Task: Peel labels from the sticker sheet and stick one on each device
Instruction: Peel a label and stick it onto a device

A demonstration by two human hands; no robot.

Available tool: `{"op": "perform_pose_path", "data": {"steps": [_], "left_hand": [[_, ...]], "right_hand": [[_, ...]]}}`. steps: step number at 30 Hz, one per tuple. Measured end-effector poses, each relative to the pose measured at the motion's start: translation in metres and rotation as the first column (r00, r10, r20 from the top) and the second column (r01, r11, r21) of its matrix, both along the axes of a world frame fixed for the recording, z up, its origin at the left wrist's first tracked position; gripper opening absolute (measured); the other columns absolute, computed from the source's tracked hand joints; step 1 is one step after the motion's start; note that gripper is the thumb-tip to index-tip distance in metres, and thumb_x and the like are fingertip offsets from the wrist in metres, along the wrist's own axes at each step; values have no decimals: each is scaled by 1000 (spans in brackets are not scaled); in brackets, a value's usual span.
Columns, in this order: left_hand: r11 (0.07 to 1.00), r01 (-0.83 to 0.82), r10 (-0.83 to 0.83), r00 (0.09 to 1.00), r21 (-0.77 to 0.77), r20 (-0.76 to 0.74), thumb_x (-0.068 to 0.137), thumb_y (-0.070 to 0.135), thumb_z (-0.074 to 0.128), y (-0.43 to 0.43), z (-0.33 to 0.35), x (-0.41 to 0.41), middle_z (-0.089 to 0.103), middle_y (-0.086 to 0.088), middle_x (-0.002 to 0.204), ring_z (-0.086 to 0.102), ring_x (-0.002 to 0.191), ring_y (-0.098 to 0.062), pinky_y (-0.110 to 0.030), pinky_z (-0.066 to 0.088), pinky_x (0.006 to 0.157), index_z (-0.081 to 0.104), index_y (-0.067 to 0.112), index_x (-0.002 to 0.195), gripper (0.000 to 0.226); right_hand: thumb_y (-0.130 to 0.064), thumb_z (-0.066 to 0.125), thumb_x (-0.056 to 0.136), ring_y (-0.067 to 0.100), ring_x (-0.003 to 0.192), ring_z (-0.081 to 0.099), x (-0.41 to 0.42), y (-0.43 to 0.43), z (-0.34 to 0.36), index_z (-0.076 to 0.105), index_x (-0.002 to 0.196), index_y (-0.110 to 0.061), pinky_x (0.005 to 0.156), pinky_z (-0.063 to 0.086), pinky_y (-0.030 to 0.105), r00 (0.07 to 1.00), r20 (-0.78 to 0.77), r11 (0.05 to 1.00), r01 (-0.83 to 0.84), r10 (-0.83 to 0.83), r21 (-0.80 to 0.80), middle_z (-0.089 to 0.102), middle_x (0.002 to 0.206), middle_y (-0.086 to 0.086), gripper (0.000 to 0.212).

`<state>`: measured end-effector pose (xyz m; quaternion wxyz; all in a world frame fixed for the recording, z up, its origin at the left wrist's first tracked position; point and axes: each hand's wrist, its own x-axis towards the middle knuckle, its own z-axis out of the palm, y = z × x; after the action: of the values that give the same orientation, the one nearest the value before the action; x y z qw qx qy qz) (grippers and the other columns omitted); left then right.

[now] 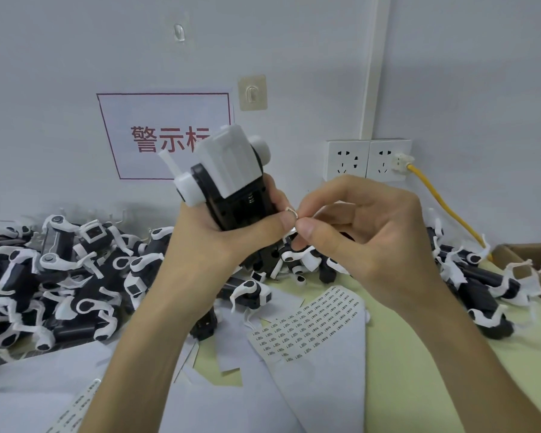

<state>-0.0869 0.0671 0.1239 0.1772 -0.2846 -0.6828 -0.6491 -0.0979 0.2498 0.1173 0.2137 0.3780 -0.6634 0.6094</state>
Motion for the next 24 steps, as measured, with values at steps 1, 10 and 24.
{"op": "perform_pose_path", "data": {"steps": [1,10,24], "left_hand": [[1000,7,-7,1000,-19,-2,72,28,80,-1,0,0,71,4,87,68,86,-19,-33,55,80,69,34,81,16],[981,-13,6,999,-194,-38,76,14,84,-5,6,9,72,3,80,69,73,-11,-16,54,65,67,21,81,19],[827,-392,312,916,-403,-251,77,0,79,-4,3,6,70,11,79,65,67,-12,-19,50,52,66,33,87,37]], "right_hand": [[-5,73,84,24,69,75,0,1,1,68,83,-15,71,56,29,1000,9,1000,-18,18,14,72,76,0,10],[-11,70,82,21,68,69,1,4,2,62,77,-18,70,49,22,980,166,978,-139,112,157,64,73,1,12],[-19,61,77,13,64,63,5,-1,1,62,80,-19,63,52,25,982,-41,912,188,-186,366,65,73,-8,3]]}}
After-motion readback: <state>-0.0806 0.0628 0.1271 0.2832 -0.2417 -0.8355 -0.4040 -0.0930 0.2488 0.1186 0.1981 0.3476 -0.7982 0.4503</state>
